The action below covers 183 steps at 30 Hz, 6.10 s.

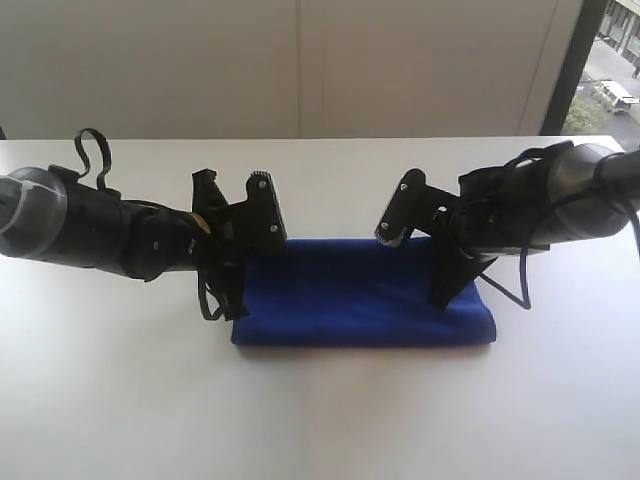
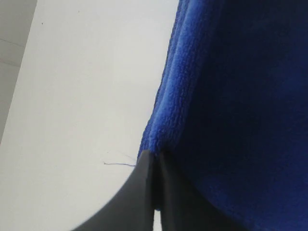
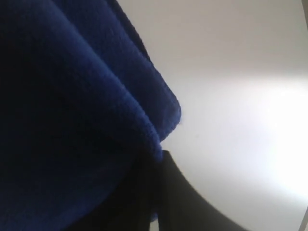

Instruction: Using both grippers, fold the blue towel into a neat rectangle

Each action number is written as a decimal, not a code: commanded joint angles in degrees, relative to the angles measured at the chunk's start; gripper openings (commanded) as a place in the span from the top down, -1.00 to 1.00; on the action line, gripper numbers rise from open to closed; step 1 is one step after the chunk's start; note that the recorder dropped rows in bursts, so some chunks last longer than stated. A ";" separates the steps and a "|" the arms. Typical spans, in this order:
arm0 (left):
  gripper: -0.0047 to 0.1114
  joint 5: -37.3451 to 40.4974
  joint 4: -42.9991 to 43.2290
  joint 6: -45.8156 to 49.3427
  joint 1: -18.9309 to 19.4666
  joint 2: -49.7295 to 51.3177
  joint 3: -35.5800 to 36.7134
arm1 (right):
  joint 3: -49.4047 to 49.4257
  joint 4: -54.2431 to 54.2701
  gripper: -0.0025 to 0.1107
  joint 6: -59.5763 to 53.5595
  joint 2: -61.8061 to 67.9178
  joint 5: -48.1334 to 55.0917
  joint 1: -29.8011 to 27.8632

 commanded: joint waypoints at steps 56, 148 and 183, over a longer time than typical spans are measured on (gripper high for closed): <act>0.92 21.84 -17.34 -3.21 2.42 2.37 -4.07 | -13.56 74.81 0.96 -50.26 5.57 3.37 -5.54; 0.92 46.86 -36.97 8.63 18.47 16.09 -26.16 | -29.06 89.34 0.96 -60.96 15.94 10.48 -10.69; 0.92 46.40 -21.18 -3.92 18.24 12.84 -26.27 | -28.81 90.31 0.96 -60.22 17.07 11.47 -13.45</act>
